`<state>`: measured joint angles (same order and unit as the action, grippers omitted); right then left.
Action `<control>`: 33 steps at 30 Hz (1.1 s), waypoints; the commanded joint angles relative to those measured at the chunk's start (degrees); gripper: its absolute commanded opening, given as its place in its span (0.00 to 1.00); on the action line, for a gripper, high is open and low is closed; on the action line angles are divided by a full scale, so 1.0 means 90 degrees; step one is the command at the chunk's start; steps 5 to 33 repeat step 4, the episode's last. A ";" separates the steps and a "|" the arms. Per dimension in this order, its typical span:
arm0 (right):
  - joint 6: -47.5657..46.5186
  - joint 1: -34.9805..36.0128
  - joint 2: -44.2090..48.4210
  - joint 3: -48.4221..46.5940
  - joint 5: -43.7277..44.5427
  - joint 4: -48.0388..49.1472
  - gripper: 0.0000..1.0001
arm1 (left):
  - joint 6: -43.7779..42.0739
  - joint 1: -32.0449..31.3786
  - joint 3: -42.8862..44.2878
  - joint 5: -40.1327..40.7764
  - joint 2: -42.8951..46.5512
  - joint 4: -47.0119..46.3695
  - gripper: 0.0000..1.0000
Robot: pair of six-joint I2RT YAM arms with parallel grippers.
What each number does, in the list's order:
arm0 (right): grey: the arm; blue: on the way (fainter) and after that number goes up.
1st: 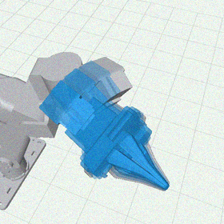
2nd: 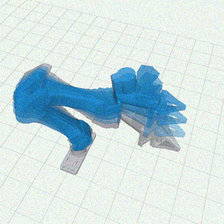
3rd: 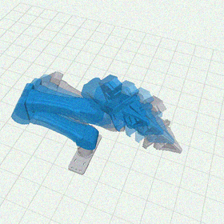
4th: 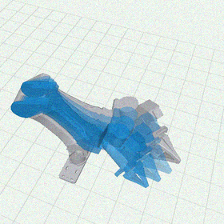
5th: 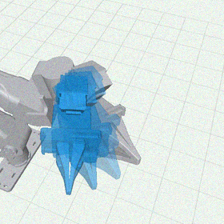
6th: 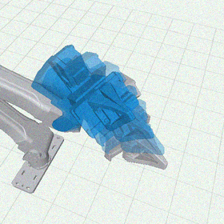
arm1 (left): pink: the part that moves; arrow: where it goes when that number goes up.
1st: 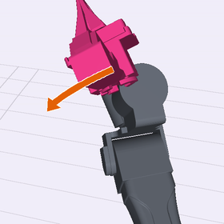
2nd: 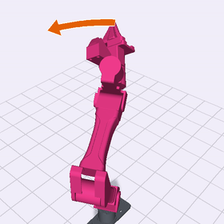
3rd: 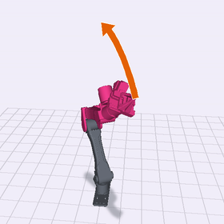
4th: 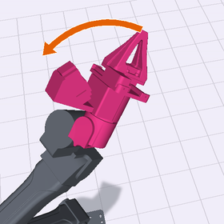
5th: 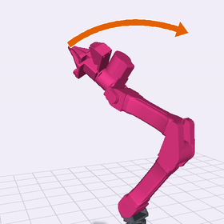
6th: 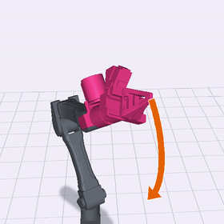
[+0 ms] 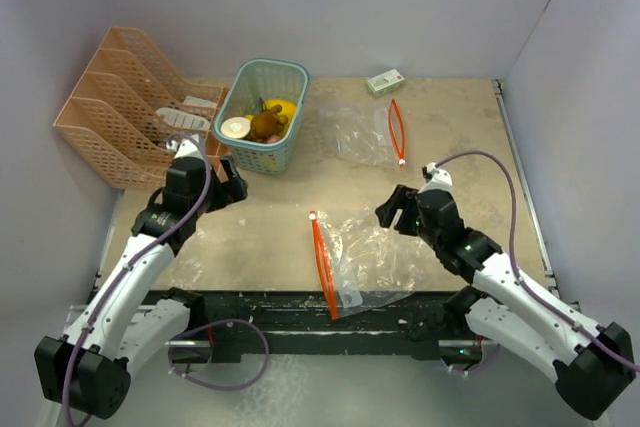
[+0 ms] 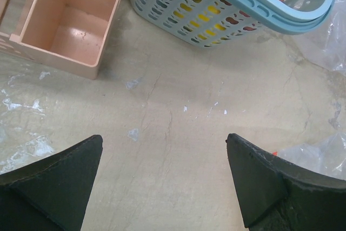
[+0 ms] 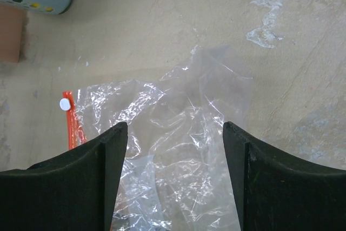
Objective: Open the zip-top bag and remove the fake food
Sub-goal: Reset both arms
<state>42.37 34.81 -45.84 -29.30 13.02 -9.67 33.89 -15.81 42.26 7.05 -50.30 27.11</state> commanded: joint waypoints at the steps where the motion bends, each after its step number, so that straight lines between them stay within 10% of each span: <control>1: -0.0094 -0.0022 0.0174 -0.0090 0.0248 -0.0133 0.73 | 0.0072 0.0014 0.0115 -0.0059 0.0041 -0.0218 0.99; 33: -0.0050 -0.0020 0.0278 -0.0040 0.0239 -0.0141 0.72 | 0.0072 0.0015 0.0125 -0.0056 0.0078 -0.0192 0.99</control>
